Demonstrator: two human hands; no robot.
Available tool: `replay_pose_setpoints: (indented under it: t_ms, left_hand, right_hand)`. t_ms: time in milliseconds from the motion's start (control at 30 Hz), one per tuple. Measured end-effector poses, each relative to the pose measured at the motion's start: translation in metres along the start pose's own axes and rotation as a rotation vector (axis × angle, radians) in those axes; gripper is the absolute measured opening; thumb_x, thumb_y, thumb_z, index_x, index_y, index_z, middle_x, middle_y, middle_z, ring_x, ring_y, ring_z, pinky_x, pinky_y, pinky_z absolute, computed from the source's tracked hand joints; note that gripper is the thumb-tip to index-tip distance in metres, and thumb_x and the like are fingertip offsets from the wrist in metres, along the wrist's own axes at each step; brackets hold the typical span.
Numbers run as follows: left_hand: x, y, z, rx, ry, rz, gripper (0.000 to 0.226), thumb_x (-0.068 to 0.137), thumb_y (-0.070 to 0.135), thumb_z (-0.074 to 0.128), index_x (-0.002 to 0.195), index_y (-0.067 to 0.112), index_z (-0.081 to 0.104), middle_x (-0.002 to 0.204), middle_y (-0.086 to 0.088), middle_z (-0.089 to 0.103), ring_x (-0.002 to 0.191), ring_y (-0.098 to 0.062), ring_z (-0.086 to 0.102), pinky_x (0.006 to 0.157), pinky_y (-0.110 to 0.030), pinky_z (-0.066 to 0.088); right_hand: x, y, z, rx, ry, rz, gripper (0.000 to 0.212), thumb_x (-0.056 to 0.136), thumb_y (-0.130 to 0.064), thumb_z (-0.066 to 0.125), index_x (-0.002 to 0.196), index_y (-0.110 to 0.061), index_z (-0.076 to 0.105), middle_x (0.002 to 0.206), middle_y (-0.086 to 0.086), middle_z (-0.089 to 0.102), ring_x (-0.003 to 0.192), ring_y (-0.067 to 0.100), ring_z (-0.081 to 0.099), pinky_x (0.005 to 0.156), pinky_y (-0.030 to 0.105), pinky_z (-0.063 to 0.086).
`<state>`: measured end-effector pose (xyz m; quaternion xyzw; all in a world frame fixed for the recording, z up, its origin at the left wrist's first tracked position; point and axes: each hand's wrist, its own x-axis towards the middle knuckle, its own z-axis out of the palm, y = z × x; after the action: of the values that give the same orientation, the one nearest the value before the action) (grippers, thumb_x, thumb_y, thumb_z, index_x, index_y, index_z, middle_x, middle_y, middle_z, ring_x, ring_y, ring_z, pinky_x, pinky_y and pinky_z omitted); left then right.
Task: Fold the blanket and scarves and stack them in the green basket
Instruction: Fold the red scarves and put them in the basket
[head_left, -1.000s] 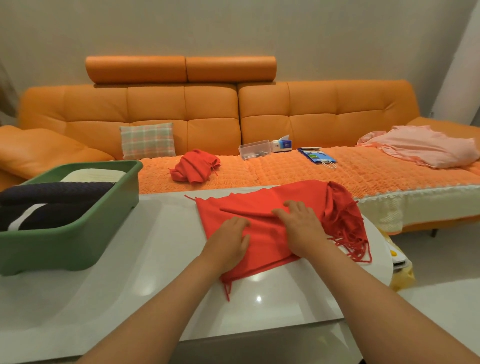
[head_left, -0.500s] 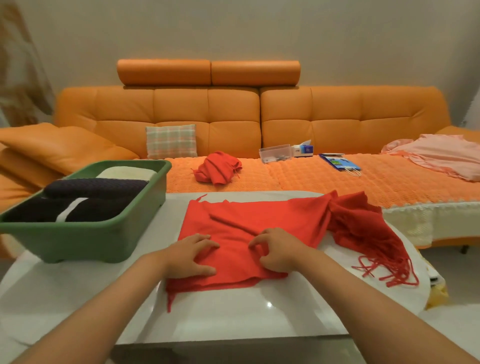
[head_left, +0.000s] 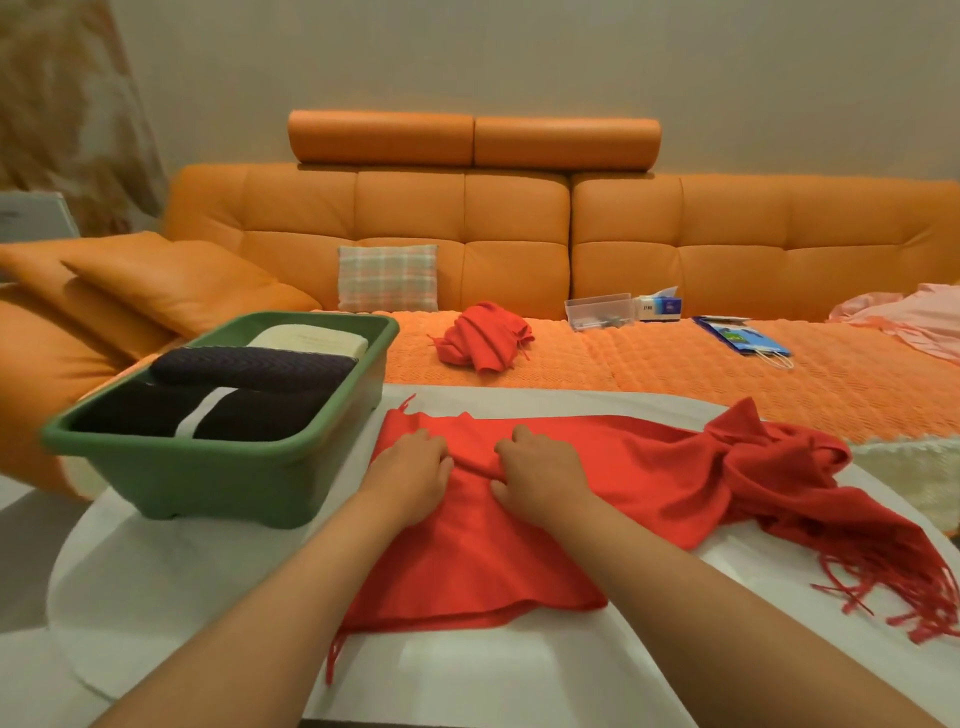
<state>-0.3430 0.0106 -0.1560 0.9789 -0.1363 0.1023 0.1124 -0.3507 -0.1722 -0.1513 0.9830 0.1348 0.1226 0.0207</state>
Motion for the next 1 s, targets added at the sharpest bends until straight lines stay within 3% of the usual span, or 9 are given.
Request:
replay_pose_setpoints:
  t_ms: [100, 200, 333, 433, 567, 667, 767, 867, 1000]
  left_hand:
    - [0.019, -0.009, 0.014, -0.109, 0.157, 0.013, 0.018, 0.1, 0.022, 0.043, 0.106, 0.012, 0.057, 0.111, -0.009, 0.056, 0.108, -0.03, 0.052, 0.092, -0.045, 0.042]
    - [0.031, -0.018, 0.024, -0.172, 0.23, 0.009, 0.024, 0.1, 0.025, 0.045, 0.115, 0.011, 0.057, 0.118, -0.01, 0.058, 0.114, -0.03, 0.051, 0.095, -0.044, 0.042]
    - [0.03, -0.027, 0.034, -0.079, -0.11, -0.04, 0.059, 0.099, 0.052, 0.029, 0.152, 0.025, 0.032, 0.158, -0.005, 0.03, 0.147, -0.023, 0.024, 0.119, -0.04, 0.019]
    - [0.025, -0.026, 0.034, 0.082, -0.325, -0.048, 0.069, 0.093, 0.071, 0.027, 0.155, 0.045, 0.008, 0.166, 0.001, -0.002, 0.152, -0.022, -0.007, 0.122, -0.047, -0.004]
    - [0.024, -0.026, 0.03, 0.108, -0.392, -0.04, 0.077, 0.087, 0.081, 0.025, 0.152, 0.051, -0.001, 0.165, -0.001, -0.011, 0.151, -0.027, -0.015, 0.12, -0.052, -0.008]
    - [0.018, -0.027, 0.026, 0.112, -0.341, -0.014, 0.078, 0.087, 0.079, 0.027, 0.155, 0.045, 0.005, 0.166, 0.0, -0.005, 0.152, -0.024, -0.01, 0.121, -0.05, -0.004]
    - [0.011, -0.025, 0.02, 0.119, -0.184, 0.103, 0.066, 0.094, 0.064, 0.04, 0.152, 0.035, 0.028, 0.162, 0.001, 0.02, 0.15, -0.021, 0.012, 0.12, -0.042, 0.013]
    - [-0.005, -0.012, 0.007, 0.066, -0.038, 0.323, 0.043, 0.089, 0.056, 0.053, 0.125, 0.033, 0.054, 0.13, 0.007, 0.049, 0.126, -0.018, 0.043, 0.098, -0.036, 0.036]
    - [-0.04, 0.015, -0.016, -0.067, -0.147, 0.441, 0.045, 0.072, 0.074, 0.059, 0.088, 0.034, 0.052, 0.09, 0.016, 0.047, 0.087, -0.006, 0.049, 0.071, -0.029, 0.04]
  right_hand:
    - [0.015, -0.001, 0.008, -0.061, 0.041, -0.029, 0.025, 0.098, -0.027, 0.047, 0.111, -0.015, 0.065, 0.115, 0.009, 0.064, 0.105, 0.033, 0.064, 0.076, 0.037, 0.048]
    - [0.031, 0.008, 0.007, 0.121, 0.109, 0.24, 0.024, 0.098, -0.023, 0.043, 0.107, -0.014, 0.064, 0.112, 0.01, 0.069, 0.104, 0.033, 0.065, 0.078, 0.036, 0.049]
    - [0.038, 0.036, 0.006, 0.265, 0.031, 0.601, 0.025, 0.097, -0.02, 0.045, 0.113, -0.011, 0.063, 0.12, 0.012, 0.066, 0.112, 0.032, 0.063, 0.085, 0.035, 0.049]
    - [0.033, 0.043, 0.013, 0.217, -0.112, 0.629, 0.03, 0.096, -0.018, 0.048, 0.121, -0.01, 0.061, 0.129, 0.011, 0.063, 0.119, 0.03, 0.061, 0.092, 0.036, 0.05]
    - [0.032, 0.044, 0.014, 0.306, -0.113, 0.601, 0.037, 0.095, -0.026, 0.048, 0.129, -0.012, 0.053, 0.133, 0.013, 0.06, 0.122, 0.031, 0.058, 0.094, 0.039, 0.047]
    - [0.019, 0.043, 0.009, 0.336, -0.136, 0.545, 0.045, 0.093, -0.028, 0.049, 0.135, -0.014, 0.048, 0.136, 0.011, 0.058, 0.125, 0.031, 0.056, 0.097, 0.04, 0.045]
    - [0.007, 0.043, 0.001, 0.409, -0.149, 0.509, 0.048, 0.091, -0.032, 0.052, 0.135, -0.013, 0.05, 0.139, 0.009, 0.057, 0.128, 0.029, 0.053, 0.1, 0.038, 0.044]
    - [-0.007, 0.044, -0.013, 0.449, -0.175, 0.511, 0.048, 0.089, -0.035, 0.055, 0.131, -0.011, 0.055, 0.138, 0.01, 0.058, 0.127, 0.029, 0.054, 0.101, 0.037, 0.045]
    - [-0.03, 0.041, -0.028, 0.417, -0.293, 0.457, 0.067, 0.081, -0.042, 0.061, 0.14, -0.013, 0.047, 0.14, 0.009, 0.056, 0.125, 0.027, 0.056, 0.102, 0.038, 0.046]
